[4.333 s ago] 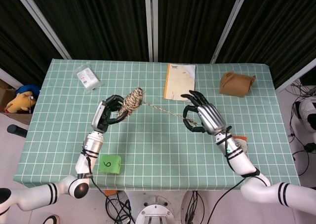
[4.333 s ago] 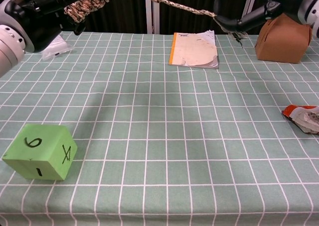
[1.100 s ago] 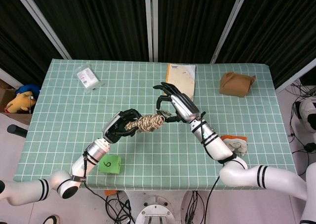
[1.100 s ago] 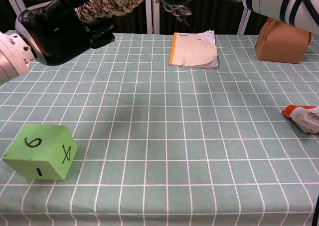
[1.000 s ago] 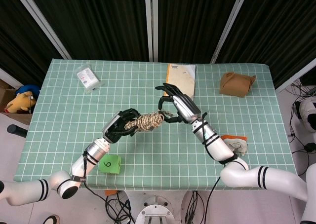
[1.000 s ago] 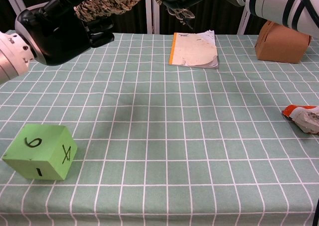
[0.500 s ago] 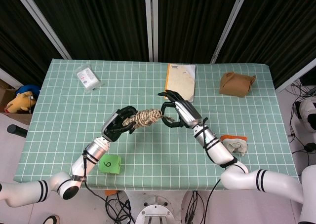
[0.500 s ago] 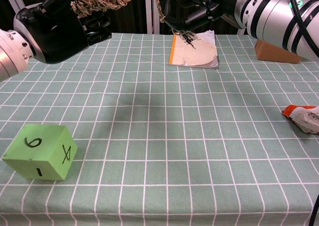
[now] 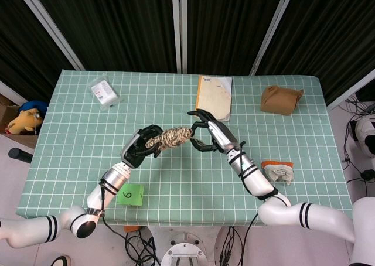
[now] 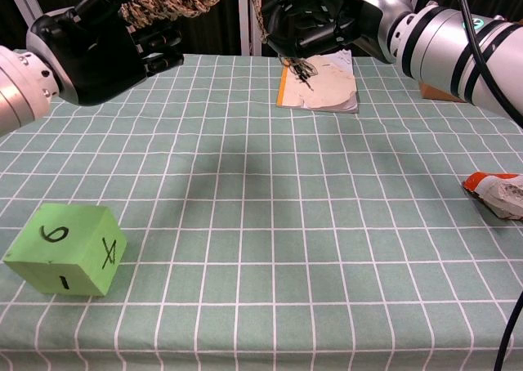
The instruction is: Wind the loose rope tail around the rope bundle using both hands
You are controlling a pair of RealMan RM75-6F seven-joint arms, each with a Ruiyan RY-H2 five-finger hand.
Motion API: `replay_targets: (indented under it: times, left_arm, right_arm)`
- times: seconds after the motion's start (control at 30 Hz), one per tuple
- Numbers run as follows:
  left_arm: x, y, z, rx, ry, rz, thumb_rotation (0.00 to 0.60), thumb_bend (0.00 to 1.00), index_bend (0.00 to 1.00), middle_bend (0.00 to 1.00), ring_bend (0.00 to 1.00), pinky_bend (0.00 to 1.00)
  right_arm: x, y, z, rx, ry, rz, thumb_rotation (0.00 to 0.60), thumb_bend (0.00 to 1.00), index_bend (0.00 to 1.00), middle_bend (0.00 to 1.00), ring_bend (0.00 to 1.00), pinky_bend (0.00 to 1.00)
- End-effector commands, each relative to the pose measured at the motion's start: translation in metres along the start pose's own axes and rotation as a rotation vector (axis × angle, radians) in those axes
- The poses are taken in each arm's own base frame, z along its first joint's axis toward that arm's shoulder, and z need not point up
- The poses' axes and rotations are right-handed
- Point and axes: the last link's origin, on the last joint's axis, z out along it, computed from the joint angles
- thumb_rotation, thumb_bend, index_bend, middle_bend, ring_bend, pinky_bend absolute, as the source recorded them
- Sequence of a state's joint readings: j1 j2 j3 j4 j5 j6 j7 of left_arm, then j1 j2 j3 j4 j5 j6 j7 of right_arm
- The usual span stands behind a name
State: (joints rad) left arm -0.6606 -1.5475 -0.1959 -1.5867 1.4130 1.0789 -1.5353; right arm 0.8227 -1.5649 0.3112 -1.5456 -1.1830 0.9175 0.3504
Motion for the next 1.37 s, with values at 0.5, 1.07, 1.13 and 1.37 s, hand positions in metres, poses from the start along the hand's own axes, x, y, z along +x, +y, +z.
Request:
replay_targets:
  times: [0.5,1.07,1.13,1.37]
  left_arm:
    - [-0.005,0.000,-0.003,0.012,-0.071,0.006,0.600,0.48,0.78,0.79,0.76,0.79]
    - [0.011,0.006,0.000,0.014,-0.032,-0.008,0.600,0.48,0.78,0.79,0.76,0.79]
    - [0.012,0.007,0.001,0.012,-0.027,-0.009,0.600,0.48,0.78,0.79,0.76,0.79]
    - [0.017,0.009,0.002,0.015,-0.013,-0.020,0.600,0.48,0.78,0.79,0.76,0.79]
  right_arm:
    - [-0.003,-0.002,0.003,0.011,-0.039,0.076,0.600,0.32,0.73,0.09,0.00,0.00]
    - [0.048,0.034,-0.031,-0.084,0.023,-0.015,0.600,0.18,0.03,0.00,0.00,0.00]
    - [0.060,0.042,-0.042,-0.100,0.053,-0.032,0.600,0.18,0.01,0.00,0.00,0.00]
    - [0.094,0.061,-0.088,-0.113,0.182,-0.060,0.600,0.18,0.00,0.00,0.00,0.00]
